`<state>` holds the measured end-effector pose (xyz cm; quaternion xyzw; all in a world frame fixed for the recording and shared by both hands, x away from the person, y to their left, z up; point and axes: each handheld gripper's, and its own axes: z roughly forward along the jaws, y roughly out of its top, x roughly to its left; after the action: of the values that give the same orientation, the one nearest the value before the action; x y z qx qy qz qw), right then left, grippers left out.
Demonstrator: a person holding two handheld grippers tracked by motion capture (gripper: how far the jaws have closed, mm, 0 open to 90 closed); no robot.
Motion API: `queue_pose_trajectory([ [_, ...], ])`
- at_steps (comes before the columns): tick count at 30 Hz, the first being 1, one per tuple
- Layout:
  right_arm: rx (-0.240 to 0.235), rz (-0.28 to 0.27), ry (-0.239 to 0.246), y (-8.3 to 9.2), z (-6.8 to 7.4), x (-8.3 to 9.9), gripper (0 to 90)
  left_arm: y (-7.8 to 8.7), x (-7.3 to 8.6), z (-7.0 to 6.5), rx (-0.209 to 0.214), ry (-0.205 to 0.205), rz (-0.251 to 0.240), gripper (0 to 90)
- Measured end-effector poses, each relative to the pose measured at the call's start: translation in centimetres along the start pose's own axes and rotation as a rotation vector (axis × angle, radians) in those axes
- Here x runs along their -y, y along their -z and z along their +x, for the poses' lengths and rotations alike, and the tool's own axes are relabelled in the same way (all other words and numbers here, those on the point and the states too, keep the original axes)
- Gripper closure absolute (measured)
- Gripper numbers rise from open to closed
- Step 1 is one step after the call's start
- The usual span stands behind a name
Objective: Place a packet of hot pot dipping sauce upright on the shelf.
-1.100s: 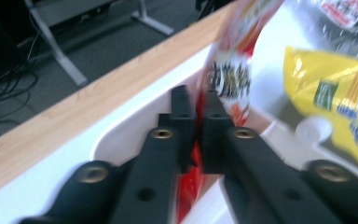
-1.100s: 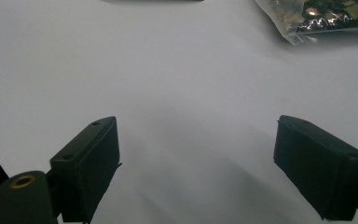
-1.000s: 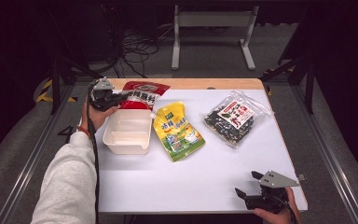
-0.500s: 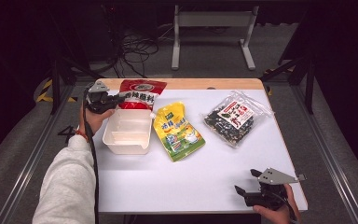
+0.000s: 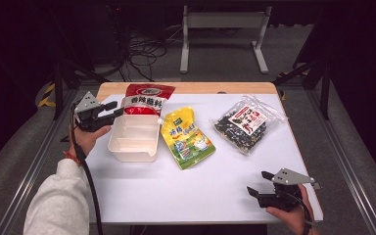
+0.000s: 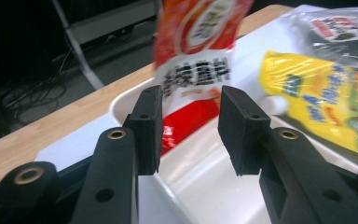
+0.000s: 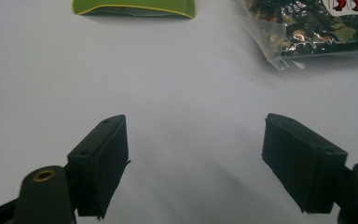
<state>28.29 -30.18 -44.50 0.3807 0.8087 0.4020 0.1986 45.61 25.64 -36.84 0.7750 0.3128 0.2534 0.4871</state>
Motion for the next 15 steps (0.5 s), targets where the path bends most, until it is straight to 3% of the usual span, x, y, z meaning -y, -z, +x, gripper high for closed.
queue_pose_trajectory([
  [3, -0.007, -0.003, 0.004, -0.3, -0.1, -0.4, 22.8, 0.7, 0.1, -1.2, -0.012, -0.026, 0.007, 54.0],
  [6, -0.017, -0.001, 0.012, -0.8, -0.2, -0.9, 22.7, 1.6, 0.2, -2.3, -0.008, -0.005, -0.013, 45.7],
  [15, -0.042, 0.004, 0.039, -1.9, -0.6, -2.0, 25.2, 3.7, 1.0, -6.1, 0.025, -0.059, -0.032, 38.9],
])
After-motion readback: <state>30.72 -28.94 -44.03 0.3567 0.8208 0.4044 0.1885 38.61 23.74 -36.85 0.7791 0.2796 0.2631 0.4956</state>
